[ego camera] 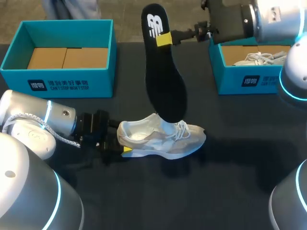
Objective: Take the shoe out of the shoebox, open the shoe tongue, remove and reinsert the insole, then place the shoe into the shoebox
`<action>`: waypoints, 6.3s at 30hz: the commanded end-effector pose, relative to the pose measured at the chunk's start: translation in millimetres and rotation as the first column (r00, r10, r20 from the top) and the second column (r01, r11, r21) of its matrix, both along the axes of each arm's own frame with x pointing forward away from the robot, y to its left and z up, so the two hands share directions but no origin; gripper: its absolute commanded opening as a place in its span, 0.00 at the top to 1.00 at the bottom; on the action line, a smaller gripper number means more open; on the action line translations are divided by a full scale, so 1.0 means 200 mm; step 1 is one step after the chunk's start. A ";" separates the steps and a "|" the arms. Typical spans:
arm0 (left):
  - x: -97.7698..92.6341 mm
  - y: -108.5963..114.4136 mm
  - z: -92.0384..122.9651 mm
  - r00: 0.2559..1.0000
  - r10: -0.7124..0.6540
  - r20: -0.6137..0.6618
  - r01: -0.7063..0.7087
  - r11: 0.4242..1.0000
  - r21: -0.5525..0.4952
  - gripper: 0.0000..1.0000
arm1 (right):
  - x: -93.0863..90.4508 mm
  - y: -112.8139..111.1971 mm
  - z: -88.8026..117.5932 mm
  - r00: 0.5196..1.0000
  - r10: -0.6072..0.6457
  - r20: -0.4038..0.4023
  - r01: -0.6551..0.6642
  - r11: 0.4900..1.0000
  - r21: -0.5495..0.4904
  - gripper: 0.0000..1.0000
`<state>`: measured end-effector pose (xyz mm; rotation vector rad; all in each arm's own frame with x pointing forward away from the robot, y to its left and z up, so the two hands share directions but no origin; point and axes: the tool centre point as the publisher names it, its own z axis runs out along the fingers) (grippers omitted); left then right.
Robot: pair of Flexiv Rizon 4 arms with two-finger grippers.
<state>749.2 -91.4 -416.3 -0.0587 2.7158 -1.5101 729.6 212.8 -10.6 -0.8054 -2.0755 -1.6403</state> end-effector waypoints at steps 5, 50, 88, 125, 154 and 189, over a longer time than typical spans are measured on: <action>0.00 0.00 -0.01 1.000 -0.001 -0.001 0.001 1.000 0.003 1.00 | -0.13 -0.07 0.02 0.999 -0.036 0.002 0.036 0.999 0.002 1.00; 0.00 0.00 -0.01 1.000 -0.001 -0.001 0.001 1.000 0.003 1.00 | -0.42 -0.18 0.10 0.998 -0.040 0.049 0.038 0.999 0.033 1.00; 0.00 0.00 -0.01 1.000 -0.001 -0.001 0.001 1.000 0.003 1.00 | -0.52 -0.17 0.23 0.997 0.020 0.079 -0.024 0.998 0.050 1.00; 0.02 0.20 0.27 0.983 -0.076 -0.165 0.133 0.920 0.369 0.00 | -0.52 -0.17 0.23 0.997 0.020 0.079 -0.024 0.998 0.050 1.00; -0.08 0.07 0.46 0.962 -0.136 -0.237 0.270 0.615 0.741 0.00 | -0.52 -0.17 0.23 0.997 0.020 0.079 -0.024 0.998 0.050 1.00; -0.06 0.14 0.46 0.995 -0.030 -0.091 0.091 0.598 0.796 0.00 | -0.52 -0.17 0.23 0.997 0.020 0.079 -0.024 0.998 0.050 1.00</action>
